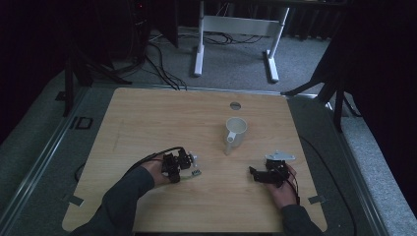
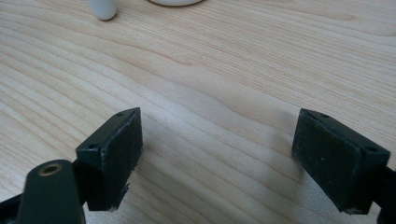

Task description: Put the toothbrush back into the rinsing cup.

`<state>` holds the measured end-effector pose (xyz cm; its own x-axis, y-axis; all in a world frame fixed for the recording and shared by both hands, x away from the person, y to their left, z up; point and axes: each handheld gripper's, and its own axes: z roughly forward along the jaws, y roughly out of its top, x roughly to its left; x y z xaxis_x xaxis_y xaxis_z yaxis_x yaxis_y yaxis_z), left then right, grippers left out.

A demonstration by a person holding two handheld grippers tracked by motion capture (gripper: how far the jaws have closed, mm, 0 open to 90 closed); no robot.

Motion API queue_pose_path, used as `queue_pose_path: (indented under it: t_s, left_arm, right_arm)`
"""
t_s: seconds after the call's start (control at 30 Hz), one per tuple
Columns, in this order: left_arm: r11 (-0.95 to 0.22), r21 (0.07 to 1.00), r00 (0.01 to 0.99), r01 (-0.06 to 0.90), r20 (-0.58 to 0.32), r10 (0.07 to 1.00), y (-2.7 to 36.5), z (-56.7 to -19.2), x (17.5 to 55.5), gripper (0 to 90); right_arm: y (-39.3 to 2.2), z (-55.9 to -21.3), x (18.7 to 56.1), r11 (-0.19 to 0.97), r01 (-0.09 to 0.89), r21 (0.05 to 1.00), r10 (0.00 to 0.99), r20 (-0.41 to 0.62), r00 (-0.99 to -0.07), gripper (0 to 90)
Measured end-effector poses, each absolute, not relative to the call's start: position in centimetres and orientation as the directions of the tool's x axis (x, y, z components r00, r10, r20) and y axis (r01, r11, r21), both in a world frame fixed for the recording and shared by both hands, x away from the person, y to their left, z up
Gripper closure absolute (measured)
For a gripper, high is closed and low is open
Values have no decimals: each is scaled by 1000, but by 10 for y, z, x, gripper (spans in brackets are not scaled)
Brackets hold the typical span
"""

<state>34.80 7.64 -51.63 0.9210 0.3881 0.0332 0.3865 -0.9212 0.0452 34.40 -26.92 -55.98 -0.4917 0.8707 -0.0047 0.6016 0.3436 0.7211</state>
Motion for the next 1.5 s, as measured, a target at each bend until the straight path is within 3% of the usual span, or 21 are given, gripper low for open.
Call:
queue_pose_path:
  t_s: [0.27,1.03,1.5]
  left_arm:
    - [-922,34,922,386,18,387,75,-516,349,811]
    - [-917,41,918,397,-8,397,77,-516,354,822]
    - [-885,127,893,447,-9,450,86,-501,357,822]
  right_arm:
    - [-269,-560,344,344,602,721,871,-5,-492,159]
    - [-269,-560,344,344,601,721,871,-5,-492,160]
    - [-269,-560,344,344,602,721,870,-4,-493,160]
